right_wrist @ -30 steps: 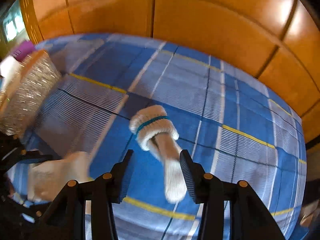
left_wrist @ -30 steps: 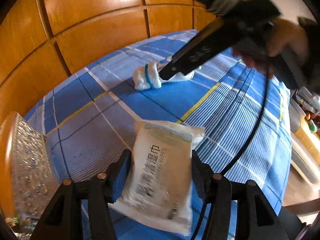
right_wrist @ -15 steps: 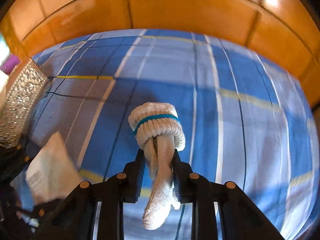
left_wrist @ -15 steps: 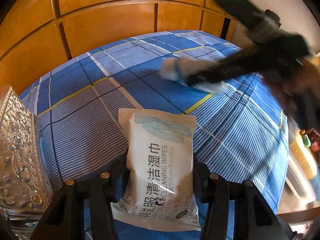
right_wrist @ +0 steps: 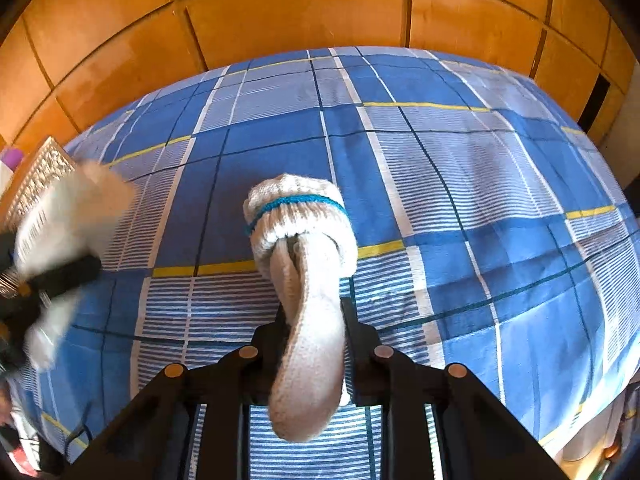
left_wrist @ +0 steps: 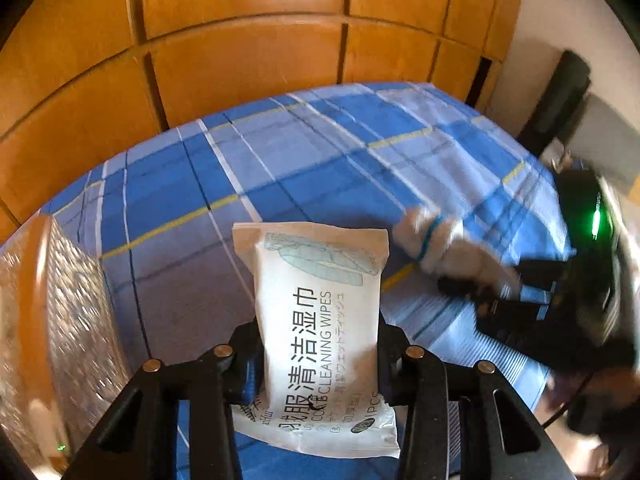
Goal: Organize soft objects
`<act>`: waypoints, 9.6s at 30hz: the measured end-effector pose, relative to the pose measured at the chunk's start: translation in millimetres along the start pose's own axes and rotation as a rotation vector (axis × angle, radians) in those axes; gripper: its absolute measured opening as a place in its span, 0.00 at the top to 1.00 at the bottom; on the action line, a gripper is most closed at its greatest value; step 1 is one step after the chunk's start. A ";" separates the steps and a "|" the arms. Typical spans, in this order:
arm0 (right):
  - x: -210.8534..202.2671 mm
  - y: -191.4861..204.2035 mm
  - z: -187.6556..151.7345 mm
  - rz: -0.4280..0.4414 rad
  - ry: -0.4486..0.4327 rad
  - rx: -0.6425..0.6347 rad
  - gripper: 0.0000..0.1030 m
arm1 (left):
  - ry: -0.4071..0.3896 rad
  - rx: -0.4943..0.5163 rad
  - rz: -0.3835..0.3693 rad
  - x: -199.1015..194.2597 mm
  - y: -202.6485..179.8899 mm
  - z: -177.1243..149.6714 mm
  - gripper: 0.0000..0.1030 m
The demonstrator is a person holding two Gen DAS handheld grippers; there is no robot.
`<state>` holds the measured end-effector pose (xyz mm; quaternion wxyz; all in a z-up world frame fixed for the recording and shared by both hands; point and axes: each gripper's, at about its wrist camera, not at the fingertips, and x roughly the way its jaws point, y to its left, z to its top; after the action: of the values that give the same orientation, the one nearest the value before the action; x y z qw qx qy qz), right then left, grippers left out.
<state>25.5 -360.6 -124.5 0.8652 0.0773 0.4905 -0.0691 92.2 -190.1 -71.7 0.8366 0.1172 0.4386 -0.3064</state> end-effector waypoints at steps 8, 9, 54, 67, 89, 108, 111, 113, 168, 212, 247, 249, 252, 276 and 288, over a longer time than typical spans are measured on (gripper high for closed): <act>0.8 1.3 -1.7 -0.009 -0.028 0.012 0.80 | -0.099 -0.070 0.039 -41.9 33.3 71.8 0.58; 0.6 1.1 -1.6 -0.008 -0.027 0.013 0.80 | -0.109 -0.087 0.051 -47.2 43.1 80.4 0.58; 6.3 30.9 -8.9 -0.194 -0.076 -0.006 0.79 | -0.040 -0.880 0.654 -195.2 339.1 -256.4 0.57; 10.3 37.8 -7.3 -0.226 -0.079 0.003 0.81 | -0.085 -0.845 0.707 -201.9 320.7 -261.5 0.44; 8.3 34.8 -10.1 -0.211 -0.110 0.035 0.83 | -0.209 -0.751 0.694 -236.1 265.0 -244.6 0.42; 32.2 41.6 67.0 0.011 0.023 0.085 0.89 | -0.194 -0.684 0.630 -224.0 235.5 -235.5 0.42; 21.7 68.6 94.1 0.041 -0.012 0.034 0.89 | -0.191 -0.691 0.631 -224.8 238.3 -238.8 0.42; 11.3 92.1 117.1 0.077 -0.037 0.002 0.89 | -0.191 -0.700 0.634 -226.0 241.1 -241.5 0.42; -70.2 432.3 -32.4 0.514 0.005 -0.926 0.89 | -0.214 -0.797 0.700 -246.3 262.4 -269.8 0.36; -98.1 380.7 -45.4 0.259 -0.367 -0.548 0.33 | -0.313 -0.696 0.742 -258.4 197.4 -233.4 0.00; -94.6 359.6 -48.1 0.257 -0.340 -0.486 0.33 | -0.306 -0.706 0.774 -252.9 188.6 -232.0 0.00; -95.0 359.8 -48.4 0.257 -0.342 -0.489 0.33 | -0.305 -0.709 0.776 -253.2 189.2 -232.1 0.00; -94.8 359.4 -48.4 0.259 -0.340 -0.488 0.33 | -0.305 -0.712 0.776 -253.6 189.4 -232.6 0.00; -93.7 360.2 -50.0 0.256 -0.336 -0.487 0.33 | -0.305 -0.719 0.783 -255.1 189.4 -233.3 0.00; -92.7 359.1 -51.6 0.252 -0.335 -0.484 0.33 | -0.301 -0.716 0.782 -254.2 188.6 -232.2 0.00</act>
<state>5.3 5.3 -47.3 0.9290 -0.0831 0.3299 0.1457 -54.1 170.1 -17.0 0.9293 -0.0654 0.3146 0.1821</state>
